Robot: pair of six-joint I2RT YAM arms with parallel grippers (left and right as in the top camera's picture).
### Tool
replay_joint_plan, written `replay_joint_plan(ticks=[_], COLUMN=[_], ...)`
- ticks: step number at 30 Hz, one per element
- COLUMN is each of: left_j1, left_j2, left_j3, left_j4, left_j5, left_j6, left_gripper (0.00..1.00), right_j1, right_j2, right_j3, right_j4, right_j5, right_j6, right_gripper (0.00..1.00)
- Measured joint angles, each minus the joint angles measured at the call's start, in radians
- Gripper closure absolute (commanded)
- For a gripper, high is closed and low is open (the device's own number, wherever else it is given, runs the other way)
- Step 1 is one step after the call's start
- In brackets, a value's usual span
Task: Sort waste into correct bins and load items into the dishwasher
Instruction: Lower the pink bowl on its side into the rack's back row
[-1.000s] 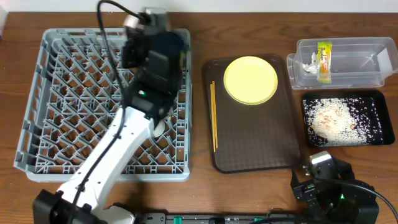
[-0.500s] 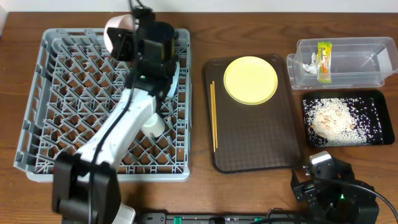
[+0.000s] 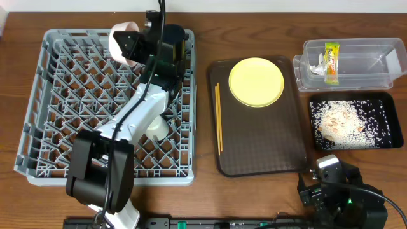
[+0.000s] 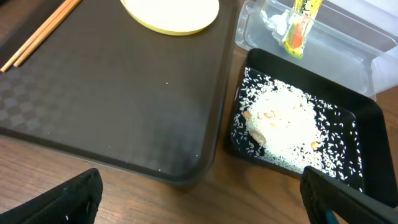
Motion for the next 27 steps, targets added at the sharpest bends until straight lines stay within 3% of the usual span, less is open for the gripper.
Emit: replay_joint_plan(ticks=[15, 27], left_j1=[-0.01, -0.085], left_j2=[0.08, 0.108], left_j3=[0.0, 0.0], left_j4=[0.021, 0.021], left_j5=[-0.151, -0.151], left_j6=[0.002, 0.002], left_gripper=[0.94, 0.94], right_j1=[0.0, 0.0], right_j2=[0.0, 0.0], right_j3=[0.0, 0.0], right_j4=[0.0, 0.0], right_j5=[0.0, 0.0], right_j6=[0.0, 0.0], right_gripper=[0.01, 0.01])
